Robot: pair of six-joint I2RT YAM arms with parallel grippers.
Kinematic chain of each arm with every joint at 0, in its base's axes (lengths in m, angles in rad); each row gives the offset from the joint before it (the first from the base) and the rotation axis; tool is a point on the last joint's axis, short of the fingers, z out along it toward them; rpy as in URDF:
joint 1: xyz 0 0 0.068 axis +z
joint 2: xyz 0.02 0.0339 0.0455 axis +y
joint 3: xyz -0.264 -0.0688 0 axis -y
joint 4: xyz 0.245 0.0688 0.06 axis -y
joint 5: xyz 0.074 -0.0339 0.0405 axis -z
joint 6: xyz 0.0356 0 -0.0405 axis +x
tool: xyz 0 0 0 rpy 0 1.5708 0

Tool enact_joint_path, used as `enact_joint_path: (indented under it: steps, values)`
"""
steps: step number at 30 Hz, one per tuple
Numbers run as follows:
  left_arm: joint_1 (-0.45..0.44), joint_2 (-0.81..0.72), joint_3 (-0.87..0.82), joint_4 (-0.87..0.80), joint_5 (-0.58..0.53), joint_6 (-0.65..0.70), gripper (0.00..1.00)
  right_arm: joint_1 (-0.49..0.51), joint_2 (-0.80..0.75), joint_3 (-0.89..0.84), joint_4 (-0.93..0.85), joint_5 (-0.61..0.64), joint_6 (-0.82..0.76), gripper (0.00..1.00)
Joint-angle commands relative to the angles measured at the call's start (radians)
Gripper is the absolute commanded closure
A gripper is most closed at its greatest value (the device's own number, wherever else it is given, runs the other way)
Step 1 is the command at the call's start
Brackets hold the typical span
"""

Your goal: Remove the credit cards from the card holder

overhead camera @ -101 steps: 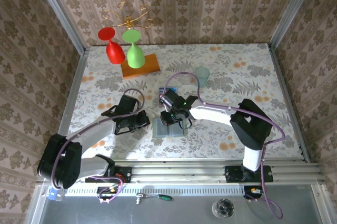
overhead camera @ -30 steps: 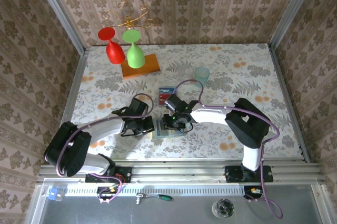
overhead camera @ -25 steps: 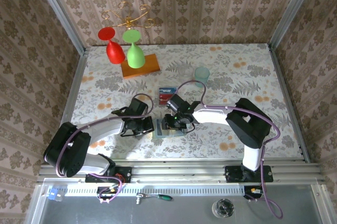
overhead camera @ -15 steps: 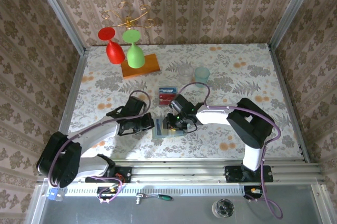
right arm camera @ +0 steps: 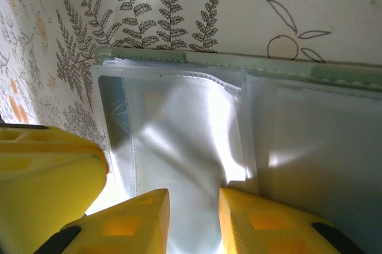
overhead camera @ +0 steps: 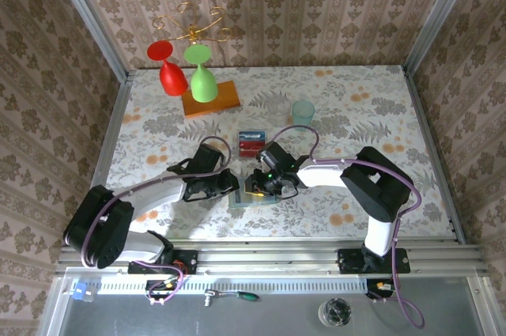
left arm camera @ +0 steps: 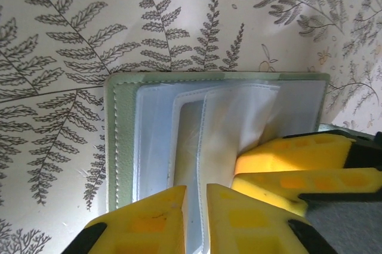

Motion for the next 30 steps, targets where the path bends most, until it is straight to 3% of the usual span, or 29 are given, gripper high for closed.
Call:
enact_joint_path:
  steps: [1, 17, 30]
  values:
    - [-0.011, 0.022, 0.008, 0.029, 0.024, -0.02, 0.81, -0.004, -0.006, -0.028, 0.015, 0.011, 0.023, 0.7]
    - [-0.02, 0.067, 0.015, 0.08, 0.048, -0.036, 0.79, -0.004, -0.019, -0.032, 0.015, 0.008, 0.025, 0.7]
    - [-0.022, 0.038, 0.025, 0.084, 0.057, -0.043, 0.87, -0.006, -0.074, -0.046, 0.01, 0.019, 0.028, 0.7]
